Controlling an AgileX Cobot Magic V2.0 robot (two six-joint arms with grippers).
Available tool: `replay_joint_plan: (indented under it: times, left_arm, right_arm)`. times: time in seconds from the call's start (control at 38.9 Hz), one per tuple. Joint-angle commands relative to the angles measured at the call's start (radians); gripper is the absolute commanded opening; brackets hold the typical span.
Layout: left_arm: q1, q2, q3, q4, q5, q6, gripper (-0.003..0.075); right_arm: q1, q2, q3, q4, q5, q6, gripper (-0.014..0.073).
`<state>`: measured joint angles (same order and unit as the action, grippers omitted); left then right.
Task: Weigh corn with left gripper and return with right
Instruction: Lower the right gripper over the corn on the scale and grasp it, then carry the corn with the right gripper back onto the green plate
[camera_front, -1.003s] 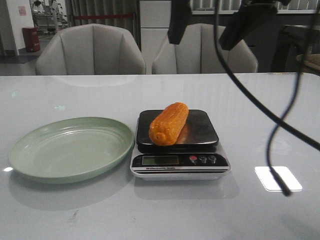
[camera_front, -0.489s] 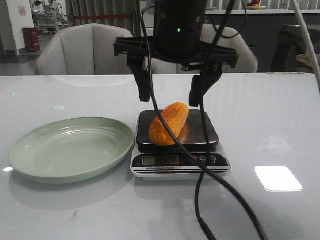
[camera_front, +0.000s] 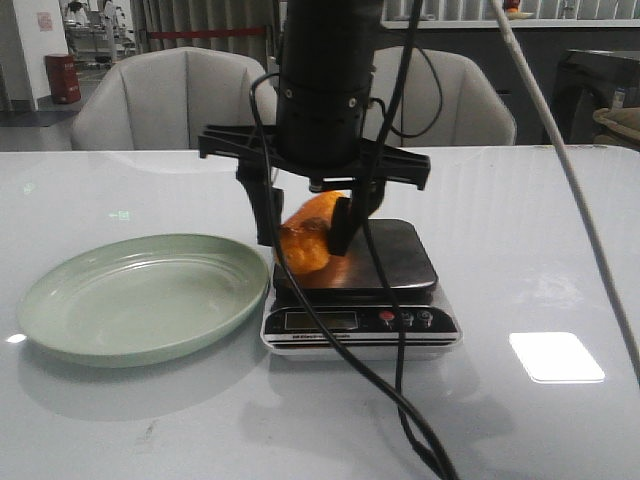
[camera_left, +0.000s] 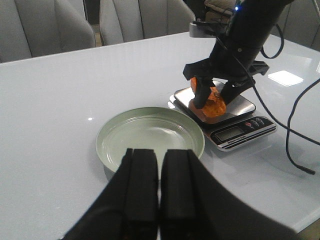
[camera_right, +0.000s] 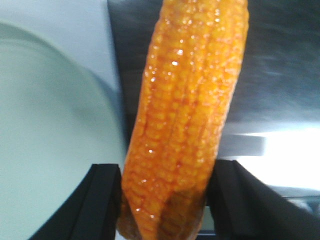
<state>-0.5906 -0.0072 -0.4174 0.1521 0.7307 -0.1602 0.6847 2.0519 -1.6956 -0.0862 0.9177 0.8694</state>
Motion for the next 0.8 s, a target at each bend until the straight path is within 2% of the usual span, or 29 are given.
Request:
replay_joint_plan:
  times: [0.0, 0.31, 0.39, 0.46, 0.54, 0.62, 0.77]
  left_arm:
    - [0.002, 0.001, -0.023, 0.007, -0.07, -0.001, 0.0114]
    - [0.002, 0.001, -0.023, 0.007, -0.07, -0.001, 0.0114]
    - [0.002, 0.001, -0.023, 0.007, -0.07, -0.001, 0.0114]
    - [0.002, 0.001, -0.023, 0.007, -0.07, -0.001, 0.0114]
    - [0.002, 0.001, -0.023, 0.007, -0.07, -0.001, 0.0114]
    - [0.002, 0.001, -0.023, 0.007, -0.07, -0.001, 0.0114]
    - [0.002, 0.001, -0.023, 0.007, -0.07, -0.001, 0.0114]
  right_arm:
    - [0.034, -0.059, -0.064, 0.001, -0.047, -0.038, 0.018]
    - [0.147, 0.011, -0.072, 0.105, -0.202, -0.126, 0.0181]
    - [0.159, 0.04, -0.08, 0.141, -0.22, -0.141, 0.0206]
    - [0.171, 0.074, -0.094, 0.151, -0.233, -0.165, 0.033]
    - [0.173, 0.089, -0.115, 0.151, -0.215, -0.173, 0.0498]
    - [0.167, 0.089, -0.141, 0.139, -0.179, -0.173, 0.0591]
    - [0.138, 0.048, -0.187, 0.086, -0.095, -0.204, 0.0605]
